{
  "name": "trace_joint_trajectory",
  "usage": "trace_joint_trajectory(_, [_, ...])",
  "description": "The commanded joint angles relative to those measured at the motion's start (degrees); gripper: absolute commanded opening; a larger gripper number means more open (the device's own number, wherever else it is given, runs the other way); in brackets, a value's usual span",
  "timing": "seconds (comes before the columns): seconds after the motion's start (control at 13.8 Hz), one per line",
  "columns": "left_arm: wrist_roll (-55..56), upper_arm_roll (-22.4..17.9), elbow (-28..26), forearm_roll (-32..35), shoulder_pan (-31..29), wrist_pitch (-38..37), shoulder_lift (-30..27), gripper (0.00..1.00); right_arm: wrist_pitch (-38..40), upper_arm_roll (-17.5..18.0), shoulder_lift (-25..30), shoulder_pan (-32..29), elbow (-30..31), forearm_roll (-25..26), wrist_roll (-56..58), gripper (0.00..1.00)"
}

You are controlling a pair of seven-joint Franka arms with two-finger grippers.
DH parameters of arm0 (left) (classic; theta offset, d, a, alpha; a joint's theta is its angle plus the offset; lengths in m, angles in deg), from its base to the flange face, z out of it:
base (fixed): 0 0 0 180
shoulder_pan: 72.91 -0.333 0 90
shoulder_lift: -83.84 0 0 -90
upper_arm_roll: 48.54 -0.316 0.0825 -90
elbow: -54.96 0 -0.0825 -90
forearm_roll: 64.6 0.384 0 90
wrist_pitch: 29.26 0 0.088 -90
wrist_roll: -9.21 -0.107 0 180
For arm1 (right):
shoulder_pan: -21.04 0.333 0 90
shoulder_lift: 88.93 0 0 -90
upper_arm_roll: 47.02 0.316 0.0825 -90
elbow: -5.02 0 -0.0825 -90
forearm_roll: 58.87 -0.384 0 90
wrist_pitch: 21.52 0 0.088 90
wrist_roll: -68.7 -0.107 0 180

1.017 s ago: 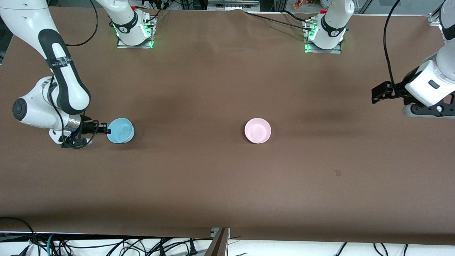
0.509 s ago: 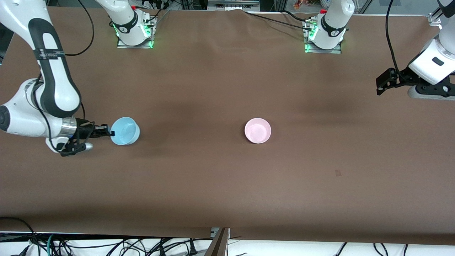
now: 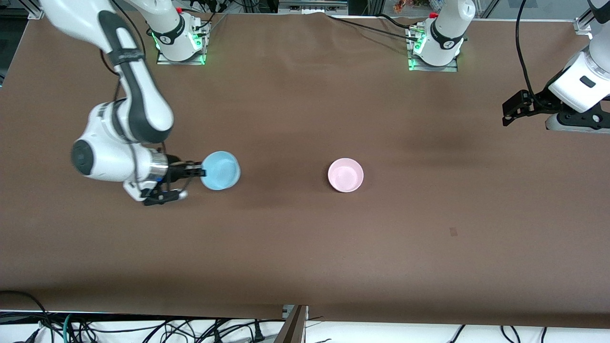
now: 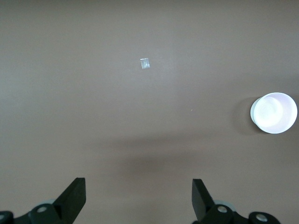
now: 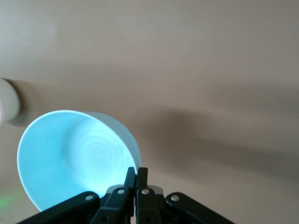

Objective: Stack pink and blue bowls on white bowl
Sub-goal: 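Grasp the blue bowl rim with the right gripper and carry it toward the pink bowl, then lower the blue bowl into the pink bowl with the right gripper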

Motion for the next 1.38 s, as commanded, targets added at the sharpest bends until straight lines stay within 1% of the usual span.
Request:
trace_joint_trajectory(0.0, [-1.4,2.1,-0.5,-1.4,-3.2,0.7,-0.5,1.00,-2.1,-0.6,0.8,6.3,-1.5,-0.8,-9.7,0.00])
trace_joint_trajectory(0.29, [-1.2,0.9,-0.4,-0.6,-0.1,0.8,-0.6,1.00,-11.4,-0.7,-0.8,15.9,-2.4,0.1,-26.9,0.00])
trace_joint_trajectory(0.36, [-1.2,-0.4,0.2,-0.5,1.8,0.8,-0.5,1.00,-13.0,-0.7,-2.0,17.8,-3.7,0.2,-30.5,0.00])
trace_joint_trajectory(0.44, [-1.2,-2.6,0.4,-0.1,3.2,0.9,-0.2,1.00,-13.6,-0.7,-3.4,19.9,-5.6,0.6,-34.1,0.00])
trace_joint_trajectory(0.58, [-1.5,-2.7,0.3,-0.2,3.4,0.8,-0.3,1.00,-13.8,-0.7,-7.0,23.4,-9.8,4.7,-43.1,0.00])
trace_joint_trajectory(0.73, [-1.5,-2.7,0.6,-0.2,3.0,0.8,0.3,1.00,-14.1,-0.7,-11.3,26.1,-15.8,8.9,-51.6,0.00])
trace_joint_trajectory(0.87, [-1.1,-2.4,0.7,-0.2,3.0,0.6,0.3,1.00,-14.5,-0.8,-14.7,27.8,-19.3,9.9,-55.4,0.00])
trace_joint_trajectory(1.09, [-1.2,-2.4,0.7,-0.2,3.0,0.6,0.3,1.00,-20.8,-0.7,-16.8,29.2,-19.6,9.9,-57.9,0.00])
trace_joint_trajectory(1.31, [-1.7,-2.4,0.7,-0.2,2.9,0.6,0.3,1.00,-23.6,-0.7,-17.9,29.3,-19.8,9.9,-57.8,0.00])
